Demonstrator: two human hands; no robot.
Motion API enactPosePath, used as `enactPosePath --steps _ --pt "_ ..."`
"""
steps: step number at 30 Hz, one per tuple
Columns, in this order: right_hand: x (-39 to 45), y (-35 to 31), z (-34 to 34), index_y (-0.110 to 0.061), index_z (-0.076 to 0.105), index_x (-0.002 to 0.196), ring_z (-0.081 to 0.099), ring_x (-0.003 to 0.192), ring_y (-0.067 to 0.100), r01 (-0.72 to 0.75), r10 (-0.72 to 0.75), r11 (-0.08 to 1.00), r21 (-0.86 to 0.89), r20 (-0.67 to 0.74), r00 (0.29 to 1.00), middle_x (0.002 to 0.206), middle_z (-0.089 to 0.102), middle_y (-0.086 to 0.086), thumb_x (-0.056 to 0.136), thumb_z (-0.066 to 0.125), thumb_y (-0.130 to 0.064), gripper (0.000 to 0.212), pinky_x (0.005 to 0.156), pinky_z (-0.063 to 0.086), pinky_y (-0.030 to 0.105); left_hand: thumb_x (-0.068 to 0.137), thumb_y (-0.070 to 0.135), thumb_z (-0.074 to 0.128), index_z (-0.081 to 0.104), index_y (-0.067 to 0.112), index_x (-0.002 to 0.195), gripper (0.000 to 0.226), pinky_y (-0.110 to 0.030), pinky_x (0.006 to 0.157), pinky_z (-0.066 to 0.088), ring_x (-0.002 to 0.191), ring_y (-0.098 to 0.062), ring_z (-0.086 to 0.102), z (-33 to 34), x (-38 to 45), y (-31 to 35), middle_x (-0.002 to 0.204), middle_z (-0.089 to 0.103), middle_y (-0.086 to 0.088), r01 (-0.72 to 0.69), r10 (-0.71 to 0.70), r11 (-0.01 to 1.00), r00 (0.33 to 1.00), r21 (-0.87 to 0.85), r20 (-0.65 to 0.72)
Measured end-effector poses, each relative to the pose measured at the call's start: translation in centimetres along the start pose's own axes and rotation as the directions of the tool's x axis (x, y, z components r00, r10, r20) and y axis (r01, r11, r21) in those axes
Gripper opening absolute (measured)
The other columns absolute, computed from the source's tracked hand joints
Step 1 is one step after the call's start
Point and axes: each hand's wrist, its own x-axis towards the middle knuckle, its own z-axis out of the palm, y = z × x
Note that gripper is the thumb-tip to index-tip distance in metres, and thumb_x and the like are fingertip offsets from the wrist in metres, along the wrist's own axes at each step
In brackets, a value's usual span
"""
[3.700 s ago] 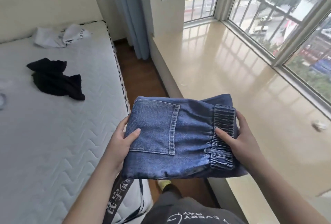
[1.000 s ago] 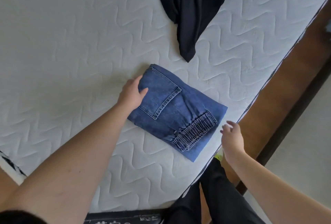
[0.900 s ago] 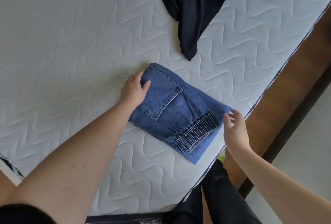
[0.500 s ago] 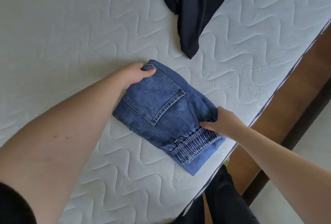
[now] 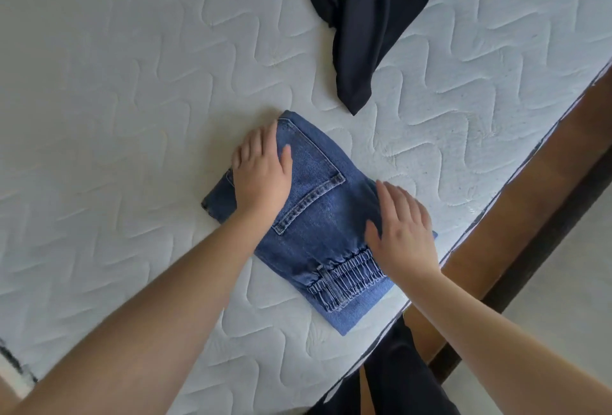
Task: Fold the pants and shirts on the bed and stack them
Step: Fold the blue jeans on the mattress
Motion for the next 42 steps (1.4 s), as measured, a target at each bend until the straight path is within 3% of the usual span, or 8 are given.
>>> enactPosePath --steps 6,13,17,21,27,31,34,42 --pt "7.7 -6.4 0.5 -0.009 0.027 0.152 0.035 0.137 0.028 0.008 -0.022 0.986 0.164 0.084 0.996 0.15 0.038 0.009 0.1 0.048 -0.029 0.06 0.112 0.031 0.04 0.098 0.028 0.053 0.035 0.007 0.15 0.059 -0.053 0.113 0.032 0.14 -0.035 0.036 0.4 -8.9 -0.6 0.154 0.037 -0.017 0.428 -0.439 0.891 0.897 -0.153 -0.044" --pt "10.8 -7.0 0.8 -0.007 0.059 0.121 0.051 0.104 0.031 -0.034 0.03 0.998 0.057 0.076 0.997 0.111 0.058 0.012 0.1 0.052 -0.03 0.032 0.087 0.04 0.036 0.093 0.015 0.066 0.04 0.004 0.142 0.057 -0.02 0.086 0.048 0.109 -0.027 0.06 0.7 -11.7 -1.6 0.126 0.057 -0.015 0.622 -0.783 0.35 0.604 -0.7 0.146" --pt "11.1 -6.0 0.8 -0.008 0.063 0.085 0.051 0.069 0.024 -0.138 0.089 0.939 0.313 0.166 0.982 0.07 0.057 0.003 0.099 0.054 -0.033 0.03 0.058 0.034 0.029 0.093 0.031 0.066 0.057 0.001 0.115 0.037 -0.016 0.069 0.048 0.093 -0.028 0.067 1.5 -11.8 -3.5 0.1 0.07 -0.01 0.668 -0.81 0.114 0.491 -0.735 0.321" --pt "12.1 -5.1 1.1 -0.017 0.064 0.099 0.054 0.071 0.014 -0.213 0.167 0.907 0.363 0.155 0.974 0.076 0.06 -0.006 0.098 0.057 -0.034 0.018 0.057 0.035 0.026 0.09 0.028 0.071 0.055 0.004 0.117 0.04 -0.044 0.09 0.051 0.094 -0.026 0.064 1.2 -12.3 -4.2 0.101 0.066 -0.008 0.658 -0.731 0.258 0.612 -0.707 0.303" --pt "11.6 -5.5 2.6 -0.01 0.048 0.14 0.048 0.123 0.034 0.135 -0.133 0.991 0.004 -0.148 0.98 0.136 0.051 0.015 0.094 0.056 -0.009 0.047 0.103 0.035 0.041 0.101 0.036 0.05 0.028 0.005 0.153 0.064 -0.045 0.119 0.024 0.146 -0.032 0.029 1.4 -12.3 -2.4 0.157 0.033 -0.017 0.239 -0.261 0.956 0.957 -0.173 -0.122" --pt "9.9 -5.2 4.0 -0.009 0.029 0.153 0.026 0.147 0.023 0.607 -0.593 0.769 -0.2 0.128 0.795 0.158 0.031 0.006 0.095 0.041 -0.009 0.059 0.121 0.014 0.038 0.104 0.044 0.029 0.024 0.008 0.156 0.064 -0.044 0.123 0.017 0.151 -0.024 0.019 3.7 -13.5 0.5 0.163 0.021 -0.01 0.069 -0.064 0.996 0.994 -0.055 0.085" --pt "9.4 -4.2 4.7 -0.013 0.013 0.157 0.01 0.151 0.015 0.59 -0.523 0.748 -0.304 0.278 0.806 0.164 0.013 0.001 0.104 0.02 -0.037 0.058 0.123 0.004 0.036 0.103 0.048 0.019 0.014 0.009 0.157 0.067 -0.045 0.123 0.013 0.153 -0.024 0.009 5.5 -14.0 0.4 0.165 0.008 -0.01 0.041 -0.048 0.998 0.981 0.042 0.188" --pt "6.2 -3.4 4.2 -0.01 0.012 0.157 0.008 0.152 0.018 0.406 -0.358 0.867 -0.288 0.206 0.911 0.164 0.009 0.004 0.106 0.022 -0.037 0.059 0.124 0.005 0.036 0.104 0.048 0.019 0.018 0.006 0.156 0.068 -0.044 0.123 0.014 0.152 -0.025 0.015 4.4 -15.2 2.7 0.164 0.014 -0.013 0.123 -0.127 0.992 0.972 0.033 0.198"
